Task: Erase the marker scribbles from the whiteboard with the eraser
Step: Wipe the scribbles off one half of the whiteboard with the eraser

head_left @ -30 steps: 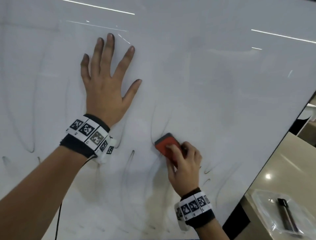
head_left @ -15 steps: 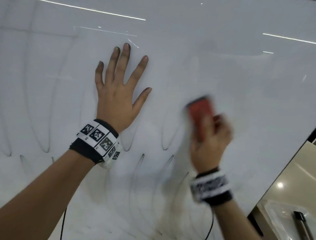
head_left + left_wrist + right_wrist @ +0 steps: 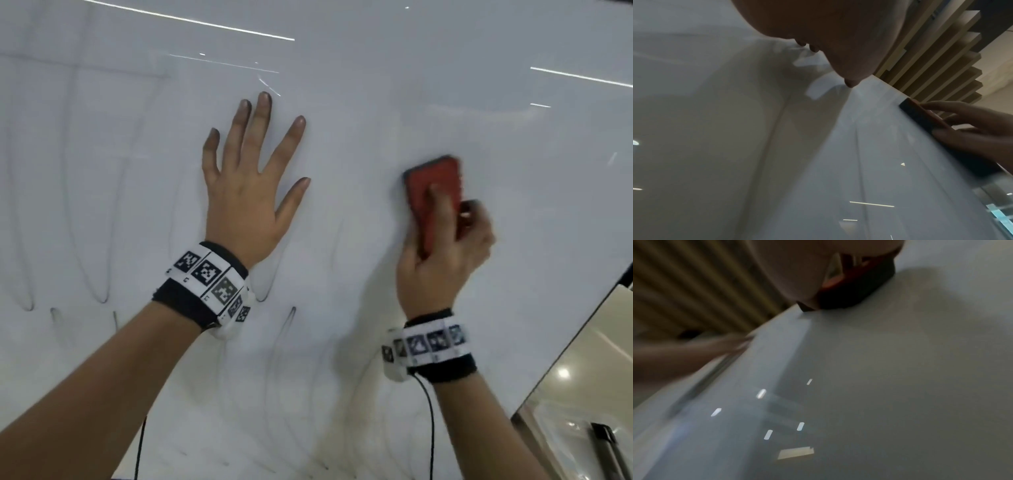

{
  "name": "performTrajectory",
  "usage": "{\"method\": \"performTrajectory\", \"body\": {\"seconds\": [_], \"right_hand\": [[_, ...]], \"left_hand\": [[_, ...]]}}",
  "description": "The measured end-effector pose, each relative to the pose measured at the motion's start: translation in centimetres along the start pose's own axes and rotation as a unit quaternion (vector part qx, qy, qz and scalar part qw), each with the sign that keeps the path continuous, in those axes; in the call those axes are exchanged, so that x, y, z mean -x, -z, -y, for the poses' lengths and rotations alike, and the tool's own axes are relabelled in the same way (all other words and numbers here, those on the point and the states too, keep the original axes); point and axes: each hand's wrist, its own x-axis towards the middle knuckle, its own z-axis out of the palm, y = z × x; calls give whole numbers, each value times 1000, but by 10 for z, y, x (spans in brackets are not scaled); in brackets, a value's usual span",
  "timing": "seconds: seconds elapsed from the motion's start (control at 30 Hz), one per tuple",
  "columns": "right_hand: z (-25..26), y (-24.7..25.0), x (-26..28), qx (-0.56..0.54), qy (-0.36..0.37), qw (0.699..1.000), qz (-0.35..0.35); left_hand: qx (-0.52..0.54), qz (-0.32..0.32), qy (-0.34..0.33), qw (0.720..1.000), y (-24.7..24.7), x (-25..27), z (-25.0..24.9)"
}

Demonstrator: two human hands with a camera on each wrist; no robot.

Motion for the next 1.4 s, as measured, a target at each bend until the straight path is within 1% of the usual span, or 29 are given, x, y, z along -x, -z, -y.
{"method": "performTrajectory", "body": {"seconds": [0.03, 0.1, 0.13, 0.17, 0.2, 0.23, 0.3, 0.33, 0.4, 0.43, 0.47, 0.5, 0.57, 0.63, 0.67, 0.73, 0.77, 0.8, 0.87, 0.93, 1.0, 1.03, 1.1, 1.17, 1.23, 1.27, 1.3, 1.33, 1.4], "right_hand": [[12, -5, 35, 1, 101, 993, 61], [24, -7, 94, 15, 279, 942, 185], [24, -5, 101, 22, 336, 915, 224], [24, -4, 93, 20, 360, 902, 236], [26, -3, 73, 14, 349, 910, 222], [27, -2, 48, 5, 309, 931, 193], [30, 1, -8, -1, 193, 975, 113], [28, 1, -36, -9, 135, 987, 81], [32, -3, -64, -34, 20, 999, 25], [39, -8, -59, -33, -8, 999, 4], [46, -12, -43, -24, -6, 1000, 5], [52, -17, -18, -18, 23, 999, 27], [57, -19, 52, -11, 141, 983, 117], [51, -12, 108, 13, 250, 945, 209], [47, -9, 119, 22, 294, 925, 238], [45, -10, 93, 25, 347, 903, 252], [50, -12, 65, 20, 337, 912, 233], [57, -13, 30, 12, 301, 934, 192], [65, -13, -56, 20, 199, 976, 85], [69, -8, -124, 17, 89, 996, 11], [76, -13, -133, 5, 39, 999, -21], [81, -20, -115, 7, 59, 998, -14], [90, -34, -37, -8, 154, 986, 63], [92, -38, 52, -14, 267, 946, 182], [91, -34, 104, -16, 353, 898, 263], [91, -32, 108, -22, 377, 880, 288], [94, -32, 98, -28, 385, 874, 294], [98, -33, 80, -30, 376, 883, 280], [108, -33, 34, -34, 296, 932, 208]], "left_hand": [[0, 2, -1, 1000, 0, 0, 1], [-3, 1, -7, 1000, 0, 0, 4], [-4, 0, -12, 1000, 0, 0, 5], [-5, -1, -18, 1000, 1, 0, 7], [-8, -2, -24, 1000, 1, 0, 9], [-10, -1, -29, 1000, 3, 0, 11], [-7, 2, -43, 999, 5, 1, 17], [-3, 4, -48, 999, 7, 1, 20], [3, 12, -63, 998, 12, 0, 26], [11, 19, -72, 997, 15, -1, 29], [24, 26, -80, 996, 18, -2, 32], [36, 29, -84, 995, 23, -2, 37], [52, 9, -72, 996, 31, 3, 49], [51, -31, -45, 997, 37, 13, 66], [44, -47, -27, 998, 39, 18, 75], [27, -60, 19, 998, 40, 25, 94], [23, -62, 47, 997, 39, 27, 102], [25, -64, 72, 995, 38, 28, 108], [36, -71, 107, 991, 35, 29, 117], [32, -70, 117, 990, 33, 29, 121], [27, -66, 122, 990, 30, 31, 123], [26, -65, 125, 990, 29, 32, 123], [19, -59, 123, 990, 26, 35, 124], [4, -51, 112, 992, 24, 37, 126], [-11, -43, 103, 994, 22, 38, 130], [-16, -40, 99, 994, 22, 38, 132], [-19, -39, 95, 995, 21, 39, 134], [-21, -40, 90, 995, 21, 39, 136], [-21, -40, 78, 996, 23, 40, 140]]}}
